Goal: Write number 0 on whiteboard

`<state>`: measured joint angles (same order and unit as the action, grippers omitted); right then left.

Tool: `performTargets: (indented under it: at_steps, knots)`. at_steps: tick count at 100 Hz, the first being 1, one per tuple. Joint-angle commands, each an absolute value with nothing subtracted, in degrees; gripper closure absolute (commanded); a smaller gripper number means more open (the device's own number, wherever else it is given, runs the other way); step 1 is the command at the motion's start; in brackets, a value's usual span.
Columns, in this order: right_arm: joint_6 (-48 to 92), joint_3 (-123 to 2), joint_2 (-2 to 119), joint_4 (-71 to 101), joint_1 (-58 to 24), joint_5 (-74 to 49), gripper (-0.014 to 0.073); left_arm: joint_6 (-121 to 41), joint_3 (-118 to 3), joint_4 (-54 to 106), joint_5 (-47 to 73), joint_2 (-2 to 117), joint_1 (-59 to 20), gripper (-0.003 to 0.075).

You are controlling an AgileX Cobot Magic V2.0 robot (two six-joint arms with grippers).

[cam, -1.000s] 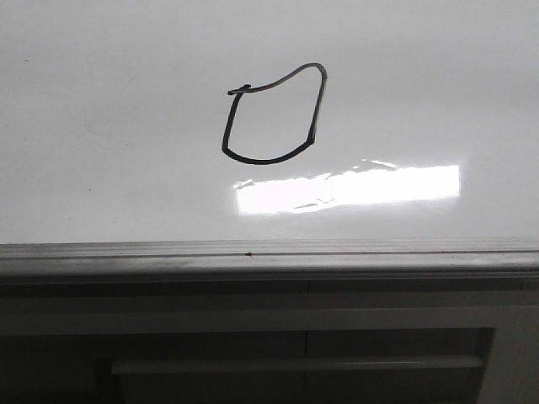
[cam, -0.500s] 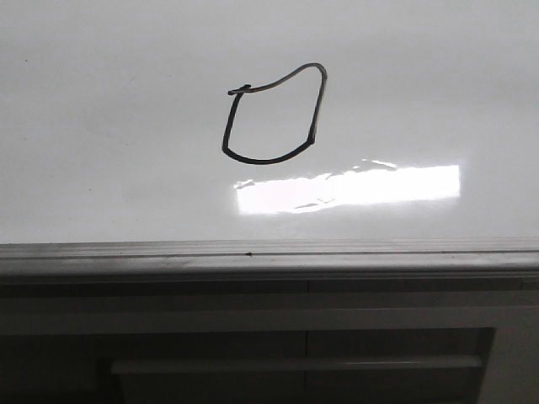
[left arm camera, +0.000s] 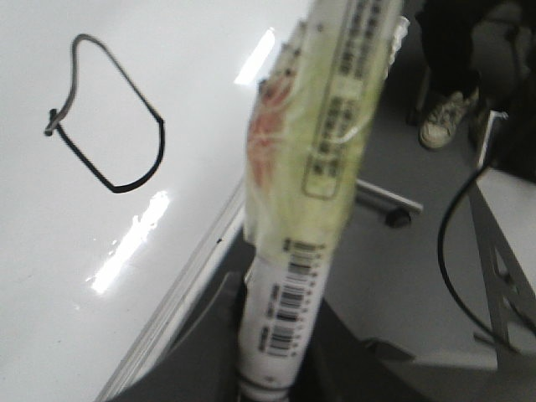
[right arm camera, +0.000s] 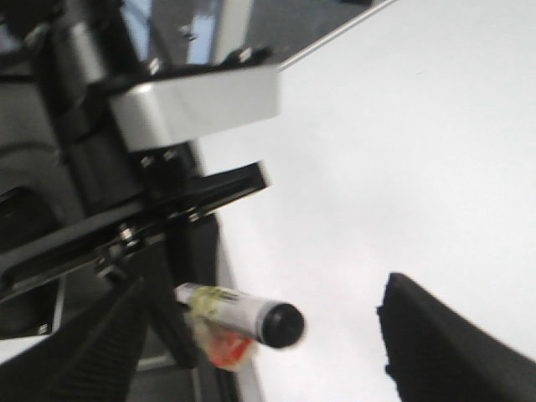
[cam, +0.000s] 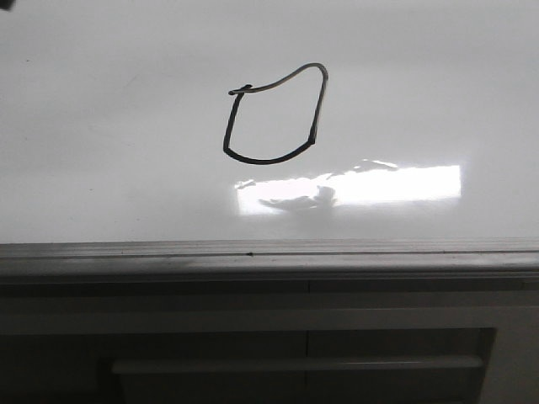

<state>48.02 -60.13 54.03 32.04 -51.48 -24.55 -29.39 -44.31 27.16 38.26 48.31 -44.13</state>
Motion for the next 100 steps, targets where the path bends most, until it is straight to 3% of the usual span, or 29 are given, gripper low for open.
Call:
performTargets:
  at_steps: [1, 5, 15, 31, 58, 89, 100]
  knots:
    - [47.47, -61.19, 49.38, 33.46, -46.52, -21.56, 0.0198, -21.82, -41.49, 30.08, 23.19, 47.88, -44.07, 0.074]
    - [47.29, -60.48, 47.65, 33.46, -43.91, -22.13, 0.0293, -18.52, -38.91, 30.94, 18.02, 48.17, -44.07, 0.074]
    - [47.13, -57.71, 43.21, 33.46, -39.18, -24.41, 0.0666, -14.24, -33.83, 34.61, 3.29, 49.75, -44.07, 0.074]
    - [46.33, -50.83, 37.96, 33.59, -36.45, -24.24, 0.0661, -14.24, -31.9, 39.07, -6.68, 56.1, -44.07, 0.074]
    - [42.48, -43.25, 35.6, 36.92, -36.45, -22.68, 0.0661, -14.24, -34.01, 44.21, -11.53, 68.23, -44.07, 0.074]
    - [42.48, -42.96, 35.6, 37.94, -36.45, -22.92, 0.0661, -14.14, -34.51, 46.83, -12.62, 72.52, -44.07, 0.0736]
    - [42.48, -42.96, 35.6, 37.94, -36.45, -22.83, 0.0661, -14.14, -34.51, 47.69, -12.34, 72.52, -44.07, 0.067]
